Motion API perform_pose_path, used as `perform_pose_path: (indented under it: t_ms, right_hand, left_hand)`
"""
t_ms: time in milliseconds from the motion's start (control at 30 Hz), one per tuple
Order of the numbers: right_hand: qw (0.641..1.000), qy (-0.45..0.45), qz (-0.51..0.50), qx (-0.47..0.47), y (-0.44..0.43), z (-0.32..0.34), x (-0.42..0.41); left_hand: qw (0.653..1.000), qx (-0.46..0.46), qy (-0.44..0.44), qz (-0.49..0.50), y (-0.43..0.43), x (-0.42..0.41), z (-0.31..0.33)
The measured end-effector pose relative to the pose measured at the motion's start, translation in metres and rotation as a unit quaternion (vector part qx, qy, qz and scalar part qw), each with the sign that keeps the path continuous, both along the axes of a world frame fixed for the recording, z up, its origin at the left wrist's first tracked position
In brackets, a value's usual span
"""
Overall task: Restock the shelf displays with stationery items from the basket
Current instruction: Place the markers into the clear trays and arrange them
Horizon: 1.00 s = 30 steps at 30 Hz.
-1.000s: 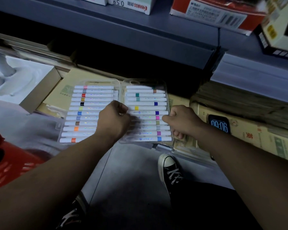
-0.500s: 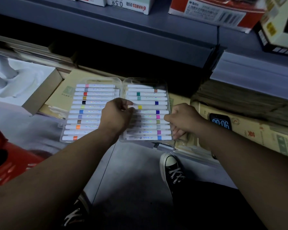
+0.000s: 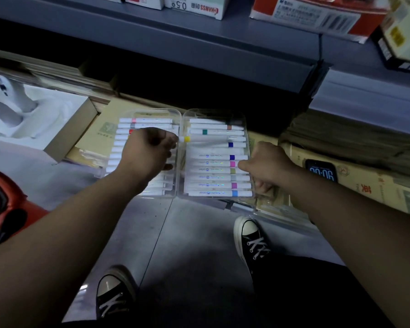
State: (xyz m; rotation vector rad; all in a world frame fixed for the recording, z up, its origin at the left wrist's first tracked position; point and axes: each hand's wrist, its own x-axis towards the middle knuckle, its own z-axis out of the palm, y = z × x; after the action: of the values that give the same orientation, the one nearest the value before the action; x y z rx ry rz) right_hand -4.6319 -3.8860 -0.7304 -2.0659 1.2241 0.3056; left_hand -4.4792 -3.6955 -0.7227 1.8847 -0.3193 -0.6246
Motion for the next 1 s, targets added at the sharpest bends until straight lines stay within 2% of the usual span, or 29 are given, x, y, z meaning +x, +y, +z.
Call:
perform_pose_path:
  t_ms: [67, 100, 200, 300, 433, 500, 600, 700, 800, 900, 1000]
  right_hand:
    - [0.987, -0.028, 0.093, -0.128, 0.001, 0.004, 0.003]
    - [0.976, -0.073, 0.133, -0.157, 0.003, 0.007, 0.006]
    - [0.956, -0.178, 0.204, -0.115, 0.014, 0.017, 0.015]
    - [0.948, -0.173, 0.261, -0.057, 0.026, 0.018, 0.023]
    - [0.95, -0.146, 0.274, -0.041, 0.034, 0.016, 0.028]
    - [0.957, -0.166, 0.237, -0.025, 0.036, 0.014, 0.03]
    - [0.962, -0.233, 0.101, 0.097, 0.038, 0.012, 0.032]
    - [0.937, -0.27, -0.015, 0.224, 0.042, 0.012, 0.03]
    - [0.91, -0.276, -0.083, 0.298, 0.043, 0.014, 0.028]
    - [0.888, -0.287, -0.158, 0.324, 0.036, 0.015, 0.03]
    - [0.871, -0.325, -0.24, 0.281, 0.015, 0.007, 0.028]
  left_hand:
    - [1.0, 0.009, 0.004, -0.02, 0.008, -0.001, -0.001]
    - [0.999, 0.012, 0.004, -0.029, 0.011, -0.002, -0.002]
    - [0.998, 0.012, 0.011, -0.056, 0.016, -0.003, -0.001]
    - [0.998, -0.009, 0.039, -0.054, 0.016, -0.007, 0.001]
    - [0.996, -0.053, 0.066, -0.024, 0.012, -0.012, 0.006]
    - [0.993, -0.065, 0.093, -0.018, 0.009, -0.013, 0.007]
    - [0.993, -0.027, 0.063, -0.094, 0.01, -0.013, 0.003]
    - [0.987, 0.015, 0.029, -0.155, 0.009, -0.017, -0.007]
    - [0.989, 0.007, -0.009, -0.146, 0.002, -0.021, -0.008]
    - [0.986, 0.029, -0.094, -0.132, -0.006, -0.016, -0.011]
    - [0.974, 0.089, -0.169, -0.123, -0.014, -0.011, -0.015]
